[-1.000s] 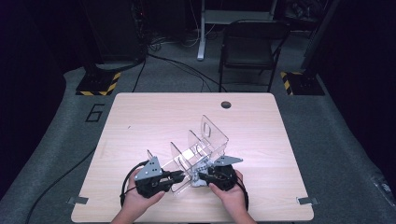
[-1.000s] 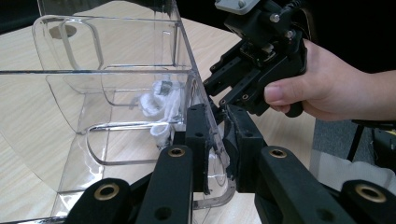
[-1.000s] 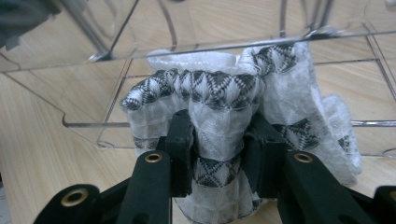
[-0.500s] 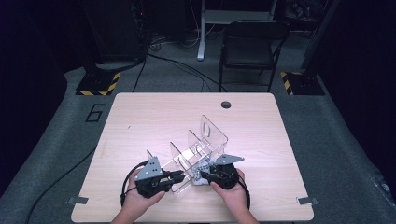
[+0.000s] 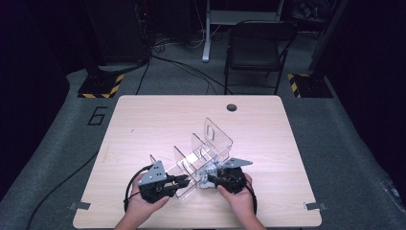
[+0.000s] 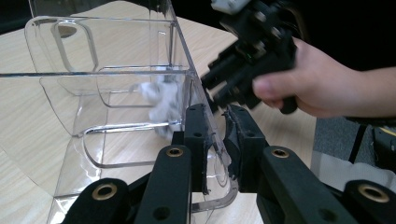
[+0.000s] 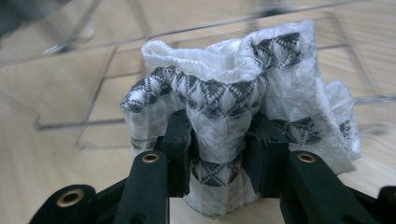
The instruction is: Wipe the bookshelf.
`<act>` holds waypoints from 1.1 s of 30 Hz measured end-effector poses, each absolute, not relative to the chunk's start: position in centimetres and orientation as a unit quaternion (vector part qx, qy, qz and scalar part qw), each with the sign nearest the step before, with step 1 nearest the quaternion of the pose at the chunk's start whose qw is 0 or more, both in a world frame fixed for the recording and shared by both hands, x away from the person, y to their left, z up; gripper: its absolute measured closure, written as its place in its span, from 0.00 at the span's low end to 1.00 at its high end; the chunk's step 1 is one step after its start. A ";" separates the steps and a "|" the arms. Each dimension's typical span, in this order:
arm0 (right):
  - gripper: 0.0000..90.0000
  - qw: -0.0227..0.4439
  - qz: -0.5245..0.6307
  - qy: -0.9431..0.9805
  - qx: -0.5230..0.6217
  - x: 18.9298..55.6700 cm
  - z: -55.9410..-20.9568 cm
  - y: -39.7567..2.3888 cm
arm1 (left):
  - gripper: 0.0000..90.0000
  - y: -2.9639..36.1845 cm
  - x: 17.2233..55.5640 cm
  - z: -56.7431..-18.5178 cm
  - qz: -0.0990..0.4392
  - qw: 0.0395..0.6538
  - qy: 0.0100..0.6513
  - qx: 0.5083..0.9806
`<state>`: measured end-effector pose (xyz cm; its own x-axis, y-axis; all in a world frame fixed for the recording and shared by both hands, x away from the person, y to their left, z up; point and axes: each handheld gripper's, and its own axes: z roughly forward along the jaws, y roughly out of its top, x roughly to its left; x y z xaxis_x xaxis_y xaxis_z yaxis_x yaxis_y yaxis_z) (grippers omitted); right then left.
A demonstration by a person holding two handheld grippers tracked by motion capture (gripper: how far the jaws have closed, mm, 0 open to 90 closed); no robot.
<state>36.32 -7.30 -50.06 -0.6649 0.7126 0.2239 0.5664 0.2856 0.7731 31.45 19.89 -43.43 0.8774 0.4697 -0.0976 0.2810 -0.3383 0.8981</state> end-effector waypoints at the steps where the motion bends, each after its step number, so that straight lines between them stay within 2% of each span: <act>1: 0.71 0.085 0.436 0.808 0.386 35.9 -50.0 -6.9 | 0.88 19.9 31.4 -43.4 0.090 0.527 0.231 0.813; 4: 0.72 0.086 0.435 0.811 0.382 36.2 -49.9 -7.0 | 0.88 19.9 31.4 -43.4 0.094 0.525 0.228 0.815; 7: 0.71 0.093 0.436 0.787 0.427 37.1 -50.0 -8.4 | 0.88 19.9 31.4 -43.4 0.095 0.525 0.228 0.814; 9: 0.71 0.073 0.447 0.768 0.453 37.2 -50.2 -8.7 | 0.88 19.9 31.4 -43.4 0.094 0.525 0.228 0.815; 14: 0.71 0.054 0.450 0.800 0.393 35.4 -50.3 -6.4 | 0.88 19.9 31.4 -43.4 0.091 0.526 0.231 0.813; 16: 0.73 0.065 0.448 0.817 0.358 35.0 -50.4 -5.9 | 0.88 19.9 31.4 -43.4 0.095 0.525 0.229 0.815; 19: 0.74 0.060 0.445 0.807 0.384 35.6 -50.4 -6.7 | 0.88 19.9 31.4 -43.4 0.095 0.525 0.229 0.814; 22: 0.72 0.081 0.442 0.785 0.427 36.4 -50.3 -7.9 | 0.88 19.9 31.4 -43.4 0.095 0.525 0.229 0.814; 24: 0.72 0.066 0.447 0.779 0.435 36.5 -50.3 -8.0 | 0.88 19.9 31.4 -43.4 0.095 0.525 0.229 0.814; 30: 0.72 0.044 0.449 0.814 0.366 34.3 -50.4 -4.9 | 0.88 19.9 31.4 -43.4 0.094 0.525 0.229 0.814; 33: 0.74 0.040 0.451 0.813 0.365 34.7 -50.5 -5.3 | 0.88 19.9 31.4 -43.4 0.095 0.525 0.230 0.814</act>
<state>34.73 -5.30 -50.47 -0.7308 0.6294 0.2642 0.5571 0.3264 0.7637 31.43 19.91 -43.43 0.8761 0.4742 -0.0874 0.2748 -0.3420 0.8986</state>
